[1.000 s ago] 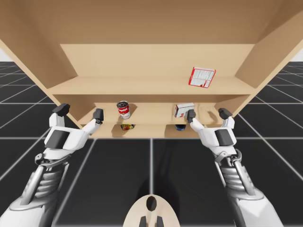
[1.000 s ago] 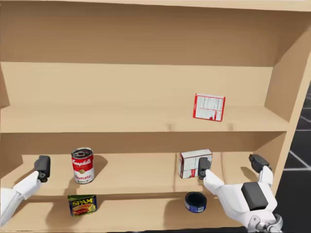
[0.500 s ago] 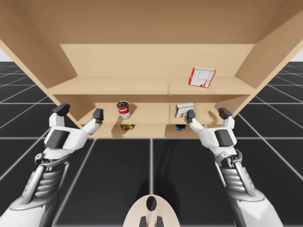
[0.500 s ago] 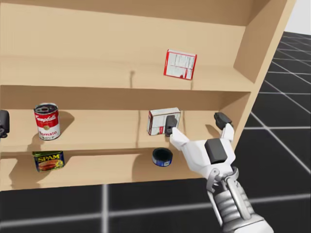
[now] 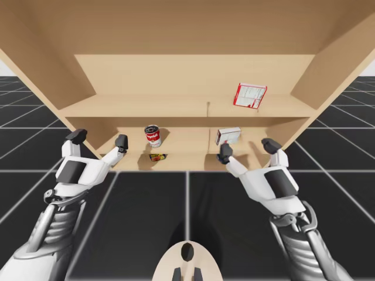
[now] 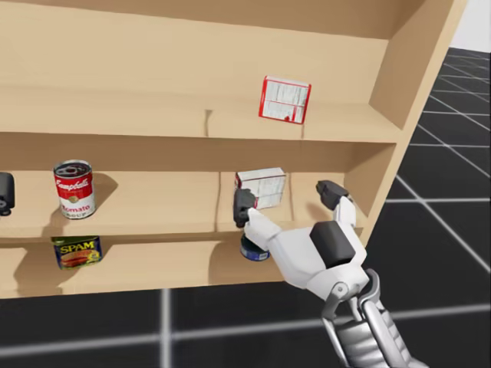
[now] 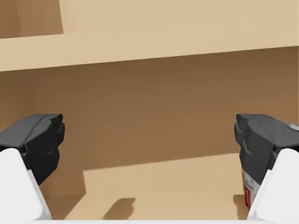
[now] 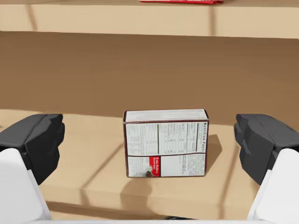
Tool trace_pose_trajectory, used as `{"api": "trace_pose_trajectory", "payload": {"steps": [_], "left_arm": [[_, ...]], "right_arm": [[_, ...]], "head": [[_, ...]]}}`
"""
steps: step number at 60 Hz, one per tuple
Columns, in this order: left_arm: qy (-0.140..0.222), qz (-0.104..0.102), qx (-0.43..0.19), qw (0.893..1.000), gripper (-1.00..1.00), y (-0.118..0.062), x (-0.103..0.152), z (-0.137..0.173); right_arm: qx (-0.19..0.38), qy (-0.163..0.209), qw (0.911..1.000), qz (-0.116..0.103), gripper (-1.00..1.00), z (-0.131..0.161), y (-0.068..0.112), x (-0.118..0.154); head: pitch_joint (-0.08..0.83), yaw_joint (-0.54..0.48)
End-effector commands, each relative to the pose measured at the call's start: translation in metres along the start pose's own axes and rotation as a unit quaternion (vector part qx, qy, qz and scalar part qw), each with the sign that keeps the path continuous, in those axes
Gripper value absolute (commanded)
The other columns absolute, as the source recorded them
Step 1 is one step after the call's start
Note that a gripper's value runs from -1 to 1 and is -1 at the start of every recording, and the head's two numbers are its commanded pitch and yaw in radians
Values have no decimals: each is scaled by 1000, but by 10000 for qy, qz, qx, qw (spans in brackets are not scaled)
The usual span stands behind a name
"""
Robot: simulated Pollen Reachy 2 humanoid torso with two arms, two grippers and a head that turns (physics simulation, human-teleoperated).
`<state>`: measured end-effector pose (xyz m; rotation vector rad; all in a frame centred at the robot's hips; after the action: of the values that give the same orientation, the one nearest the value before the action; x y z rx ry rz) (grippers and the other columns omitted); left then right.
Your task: Find the pudding box on the shelf and bring it to me.
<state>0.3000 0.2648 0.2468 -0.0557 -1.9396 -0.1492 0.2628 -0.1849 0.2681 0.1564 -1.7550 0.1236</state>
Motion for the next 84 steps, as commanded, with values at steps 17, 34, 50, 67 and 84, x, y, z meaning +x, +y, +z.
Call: {"api": "trace_pose_trajectory", "payload": {"steps": [17, 34, 50, 67, 84], "left_arm": [[32, 15, 0, 10000, -1000, 2, -1, 0], [43, 16, 5, 10000, -1000, 3, -2, -1], [42, 11, -6, 10000, -1000, 2, -3, -1], [41, 7, -29, 10000, -1000, 0, -4, -1], [46, -5, -41, 10000, -1000, 0, -4, -2]], "right_arm": [[-197, 357, 9981, -468, -1000, -30, 31, -26], [-398, 610, 9961, -507, -1000, -67, 18, -56], [-397, 770, 9957, -344, -1000, -94, 7, -70], [-436, 903, 9948, -170, -1000, -110, 7, -81], [-518, 917, 9944, 112, 1000, -107, 4, -86]], "head": [[416, -212], [426, -208], [430, -208], [434, -208], [435, -208]]}}
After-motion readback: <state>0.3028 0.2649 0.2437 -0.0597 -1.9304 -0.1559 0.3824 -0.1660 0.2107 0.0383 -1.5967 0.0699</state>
